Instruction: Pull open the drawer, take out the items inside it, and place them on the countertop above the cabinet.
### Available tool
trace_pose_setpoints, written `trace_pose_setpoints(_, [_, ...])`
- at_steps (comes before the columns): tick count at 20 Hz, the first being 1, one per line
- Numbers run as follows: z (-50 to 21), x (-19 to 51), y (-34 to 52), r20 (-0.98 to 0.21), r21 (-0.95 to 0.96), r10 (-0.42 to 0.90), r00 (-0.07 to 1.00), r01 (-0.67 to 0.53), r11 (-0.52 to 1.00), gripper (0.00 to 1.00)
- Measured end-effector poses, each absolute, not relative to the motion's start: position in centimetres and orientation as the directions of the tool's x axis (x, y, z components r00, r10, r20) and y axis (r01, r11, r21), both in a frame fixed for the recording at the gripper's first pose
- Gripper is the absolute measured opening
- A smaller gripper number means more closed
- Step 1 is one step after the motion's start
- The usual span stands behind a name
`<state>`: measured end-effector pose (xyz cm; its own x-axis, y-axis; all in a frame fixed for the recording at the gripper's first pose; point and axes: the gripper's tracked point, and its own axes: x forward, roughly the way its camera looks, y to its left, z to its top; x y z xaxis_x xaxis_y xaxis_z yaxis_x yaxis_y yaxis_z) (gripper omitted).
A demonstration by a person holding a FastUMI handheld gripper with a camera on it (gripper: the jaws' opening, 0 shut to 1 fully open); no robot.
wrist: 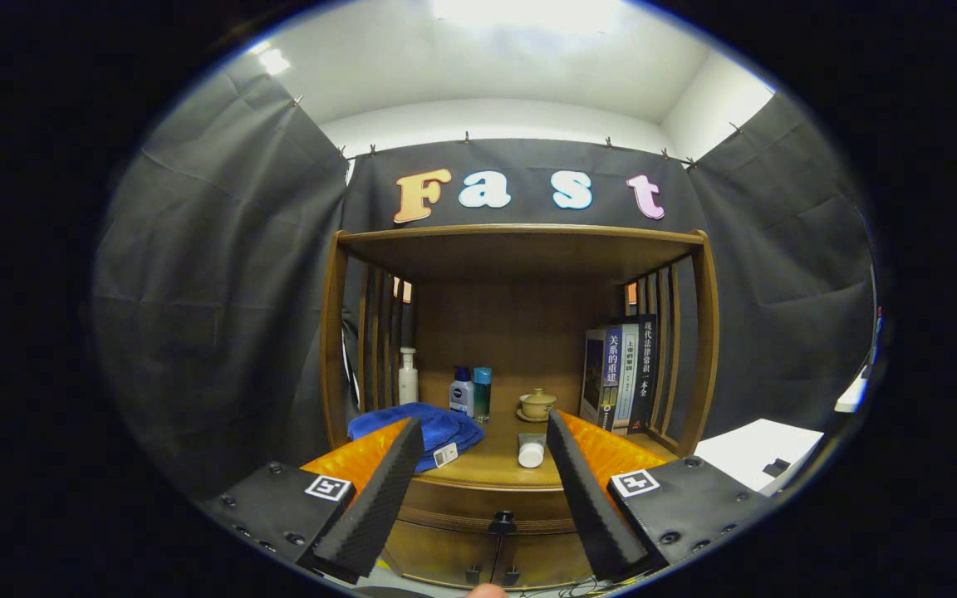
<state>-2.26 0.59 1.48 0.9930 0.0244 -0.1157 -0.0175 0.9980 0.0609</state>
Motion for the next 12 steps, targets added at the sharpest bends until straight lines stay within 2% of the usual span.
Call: trace_pose_setpoints(12, [0.35,-2.22,0.75,-0.141,0.067,0.027,0.990,-0.018,0.998,0.98])
